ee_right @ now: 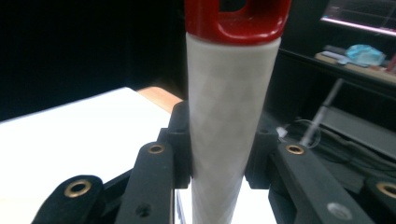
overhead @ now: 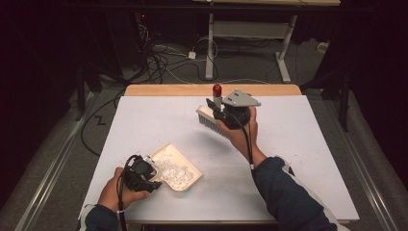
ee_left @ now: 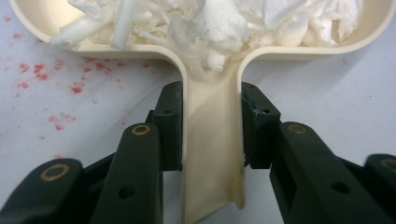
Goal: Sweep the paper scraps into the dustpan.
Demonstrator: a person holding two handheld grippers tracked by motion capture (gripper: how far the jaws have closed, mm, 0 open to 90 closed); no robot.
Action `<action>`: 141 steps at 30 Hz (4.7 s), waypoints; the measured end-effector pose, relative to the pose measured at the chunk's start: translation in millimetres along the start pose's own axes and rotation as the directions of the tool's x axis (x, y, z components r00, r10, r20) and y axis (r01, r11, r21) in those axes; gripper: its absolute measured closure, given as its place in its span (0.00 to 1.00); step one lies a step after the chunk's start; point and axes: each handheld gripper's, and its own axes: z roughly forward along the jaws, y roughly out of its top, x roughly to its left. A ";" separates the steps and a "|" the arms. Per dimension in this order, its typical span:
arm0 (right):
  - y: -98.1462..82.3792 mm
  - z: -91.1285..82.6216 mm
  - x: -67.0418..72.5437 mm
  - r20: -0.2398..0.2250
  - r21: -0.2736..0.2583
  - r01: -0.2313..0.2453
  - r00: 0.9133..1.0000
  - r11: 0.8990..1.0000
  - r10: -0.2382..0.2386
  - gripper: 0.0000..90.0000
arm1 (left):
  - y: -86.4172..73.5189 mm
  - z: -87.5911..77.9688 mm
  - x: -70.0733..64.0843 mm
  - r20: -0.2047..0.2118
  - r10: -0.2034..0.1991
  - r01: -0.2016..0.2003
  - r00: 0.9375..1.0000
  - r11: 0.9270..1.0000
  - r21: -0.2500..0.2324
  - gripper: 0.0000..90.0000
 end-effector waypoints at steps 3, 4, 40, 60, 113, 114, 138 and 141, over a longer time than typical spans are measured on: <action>-5.0 20.8 1.5 0.054 0.012 0.050 0.997 0.999 -0.050 0.78 | 0.7 0.4 1.1 0.002 -0.007 0.007 1.000 1.000 -0.003 0.71; -8.0 26.8 0.7 0.066 0.014 0.054 0.996 0.998 -0.055 0.78 | 1.1 0.5 1.0 -0.001 -0.003 0.003 1.000 1.000 0.001 0.71; -8.0 -35.5 64.2 -0.464 -0.095 0.047 0.882 0.994 -0.086 0.78 | 3.2 1.0 1.9 -0.006 -0.002 0.002 1.000 1.000 0.011 0.70; -17.0 26.4 63.3 -0.104 -0.058 0.197 0.974 0.979 -0.203 0.78 | 3.3 0.5 3.4 0.006 -0.004 0.004 1.000 1.000 0.012 0.70; -10.5 17.8 87.9 -0.455 -0.055 0.200 0.867 0.978 -0.203 0.78 | -2.7 -17.6 19.0 0.004 -0.074 0.074 0.997 0.996 0.046 0.70; -9.9 15.9 88.7 -0.474 -0.053 0.187 0.860 0.981 -0.189 0.78 | -3.2 -17.6 18.9 0.003 -0.073 0.073 0.997 0.996 0.053 0.70; -2.9 16.2 79.1 -0.342 -0.083 0.181 0.919 0.980 -0.199 0.78 | -0.8 -11.5 18.8 -0.010 -0.053 0.053 0.999 0.995 0.086 0.70; -4.2 27.0 85.5 -0.318 -0.083 0.188 0.926 0.979 -0.205 0.78 | -0.1 -11.3 18.6 -0.006 -0.062 0.062 0.998 0.995 0.073 0.70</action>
